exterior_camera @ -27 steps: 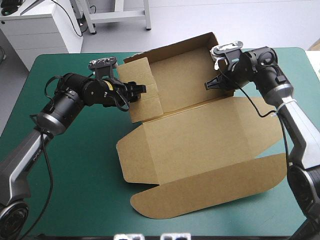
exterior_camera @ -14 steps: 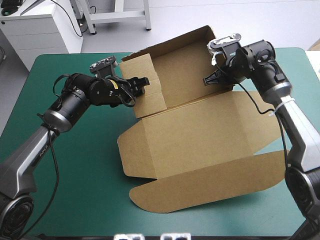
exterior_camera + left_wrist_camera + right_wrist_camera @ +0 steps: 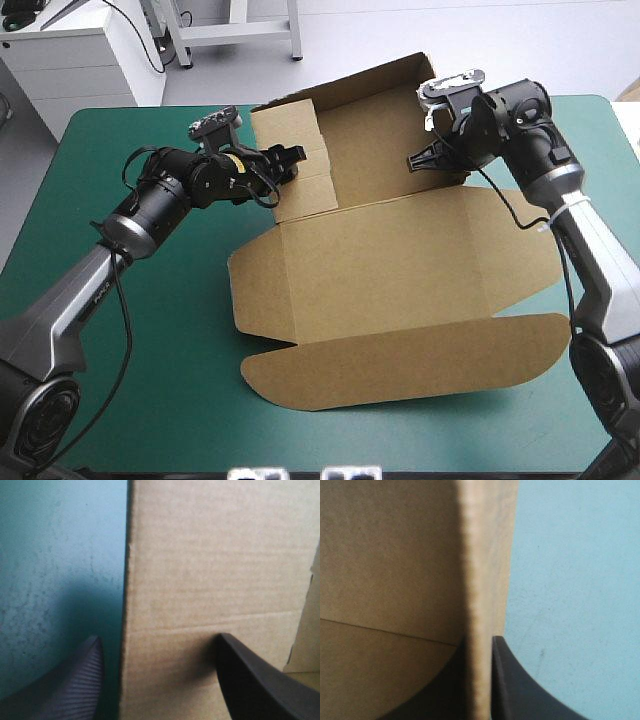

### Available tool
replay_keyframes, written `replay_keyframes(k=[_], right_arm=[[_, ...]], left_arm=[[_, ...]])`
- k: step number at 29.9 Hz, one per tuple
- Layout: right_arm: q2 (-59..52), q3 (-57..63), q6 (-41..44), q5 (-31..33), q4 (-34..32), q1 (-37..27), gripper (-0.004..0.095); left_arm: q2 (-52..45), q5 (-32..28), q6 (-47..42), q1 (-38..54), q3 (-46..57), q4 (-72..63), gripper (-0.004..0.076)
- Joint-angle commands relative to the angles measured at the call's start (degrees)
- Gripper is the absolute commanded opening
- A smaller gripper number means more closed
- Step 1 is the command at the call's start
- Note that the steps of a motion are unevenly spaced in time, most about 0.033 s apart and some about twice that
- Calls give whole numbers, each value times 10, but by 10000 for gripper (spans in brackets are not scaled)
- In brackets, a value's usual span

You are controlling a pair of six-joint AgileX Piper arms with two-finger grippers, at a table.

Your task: Fold the box

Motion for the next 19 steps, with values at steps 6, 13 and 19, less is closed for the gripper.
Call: replay_keyframes(k=[6, 13, 19], right_arm=[[-64, -26, -12, -20, 69, 5, -13], [-83, -26, -21, -20, 69, 26, -12], [-82, -26, -9, -28, 11, 68, -13]], left_arm=[[-15, -34, 6, -1, -15, 16, 458], [-14, -39, 6, -1, -15, 11, 458], [-17, -32, 50, -1, -15, -28, 458]])
